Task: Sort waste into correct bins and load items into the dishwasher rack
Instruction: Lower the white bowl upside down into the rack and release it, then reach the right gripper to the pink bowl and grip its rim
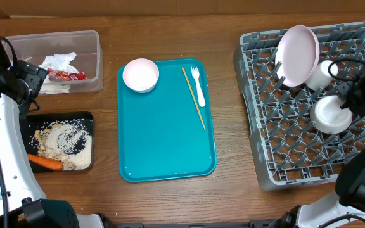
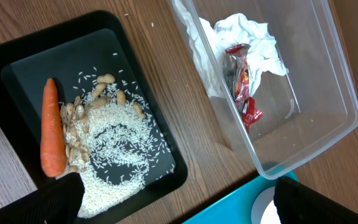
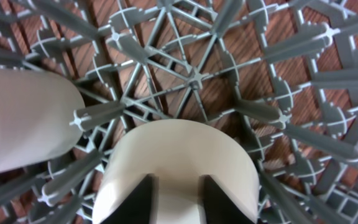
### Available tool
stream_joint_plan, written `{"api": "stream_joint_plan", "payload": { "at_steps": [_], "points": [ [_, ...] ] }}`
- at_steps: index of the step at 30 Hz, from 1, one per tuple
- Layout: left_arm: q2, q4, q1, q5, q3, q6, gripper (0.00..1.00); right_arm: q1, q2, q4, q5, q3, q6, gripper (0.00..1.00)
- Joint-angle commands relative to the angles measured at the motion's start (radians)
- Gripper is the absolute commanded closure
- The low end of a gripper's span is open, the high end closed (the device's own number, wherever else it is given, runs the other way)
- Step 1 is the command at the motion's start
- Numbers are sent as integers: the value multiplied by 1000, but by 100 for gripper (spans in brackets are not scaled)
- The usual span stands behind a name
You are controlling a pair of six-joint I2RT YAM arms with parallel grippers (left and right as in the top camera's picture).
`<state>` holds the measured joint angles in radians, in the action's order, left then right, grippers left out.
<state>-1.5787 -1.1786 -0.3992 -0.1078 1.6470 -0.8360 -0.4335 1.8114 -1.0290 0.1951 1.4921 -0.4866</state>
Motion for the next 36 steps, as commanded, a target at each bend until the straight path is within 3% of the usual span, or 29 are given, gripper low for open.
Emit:
{"api": "stream_joint_plan", "payload": {
  "at_steps": [1, 3, 9, 17, 19, 21, 24, 33, 34, 35, 36],
  "points": [
    [-5, 1, 1, -3, 7, -9, 0, -7, 24, 14, 13, -1, -4, 52],
    [-5, 1, 1, -3, 7, -10, 0, -8, 29, 15, 14, -1, -3, 44],
    [-5, 1, 1, -3, 7, -10, 0, -8, 29, -51, 16, 75, 4, 42],
    [-5, 1, 1, -3, 7, -9, 0, -4, 30, -241, -50, 248, 3, 51],
    [-5, 1, 1, -3, 7, -10, 0, 2, 29, -262, -161, 241, 4, 67],
    [-5, 1, 1, -3, 7, -9, 0, 26, 27, -261, -276, 241, 28, 66],
    [-5, 1, 1, -3, 7, -9, 0, 130, 26, -241, -484, 243, 100, 59],
    [-5, 1, 1, -3, 7, -9, 0, 550, 23, -13, -471, 245, 17, 46],
    [-5, 1, 1, -3, 7, -10, 0, 574, 23, 14, -466, 245, 10, 43],
    [-5, 1, 1, -3, 7, -10, 0, 627, 25, 86, -456, 244, 5, 30],
    [-5, 1, 1, -3, 7, -9, 0, 651, 28, 119, -449, 244, 2, 25]
  ]
}}
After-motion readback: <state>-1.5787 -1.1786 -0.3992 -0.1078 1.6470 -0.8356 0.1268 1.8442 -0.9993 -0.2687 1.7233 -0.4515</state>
